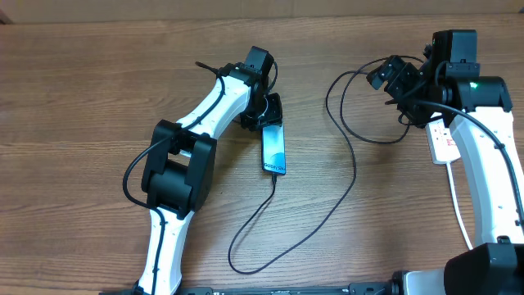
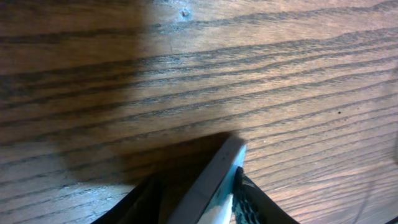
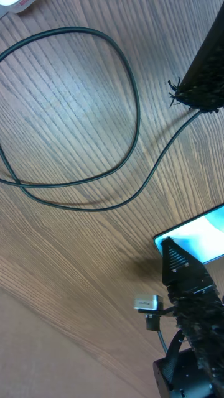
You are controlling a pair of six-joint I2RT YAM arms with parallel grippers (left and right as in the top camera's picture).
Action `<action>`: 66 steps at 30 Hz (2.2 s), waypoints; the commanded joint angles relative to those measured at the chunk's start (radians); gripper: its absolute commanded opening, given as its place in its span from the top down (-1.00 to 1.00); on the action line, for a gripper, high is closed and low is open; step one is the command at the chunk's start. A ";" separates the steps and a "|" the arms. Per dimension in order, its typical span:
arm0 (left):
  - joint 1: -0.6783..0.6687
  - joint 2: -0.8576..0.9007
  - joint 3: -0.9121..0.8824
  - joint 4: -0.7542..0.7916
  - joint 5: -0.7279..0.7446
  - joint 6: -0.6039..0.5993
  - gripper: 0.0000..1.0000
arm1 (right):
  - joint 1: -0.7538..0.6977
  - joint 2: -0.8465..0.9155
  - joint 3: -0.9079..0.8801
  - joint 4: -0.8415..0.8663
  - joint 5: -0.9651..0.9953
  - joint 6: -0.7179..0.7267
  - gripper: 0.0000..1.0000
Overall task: Plug charger to phone and switch on socket
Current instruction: 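Lay the phone flat on the table and open the left gripper, then raise the left gripper up and away from the phone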
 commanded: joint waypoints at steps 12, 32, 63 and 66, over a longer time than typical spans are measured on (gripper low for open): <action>-0.013 0.010 -0.006 -0.014 -0.018 0.010 0.06 | -0.001 -0.009 0.010 -0.001 0.011 -0.008 -0.97; -0.013 0.010 -0.006 -0.019 -0.018 0.010 -0.05 | -0.001 -0.009 0.010 -0.002 0.011 -0.008 -0.97; -0.013 -0.497 0.129 -0.410 -0.380 0.049 -0.99 | -0.002 -0.009 0.010 -0.019 0.086 -0.008 -1.00; -0.013 -0.590 0.129 -0.459 -0.380 0.050 -0.99 | -0.002 -0.009 0.010 -0.019 0.086 -0.008 -1.00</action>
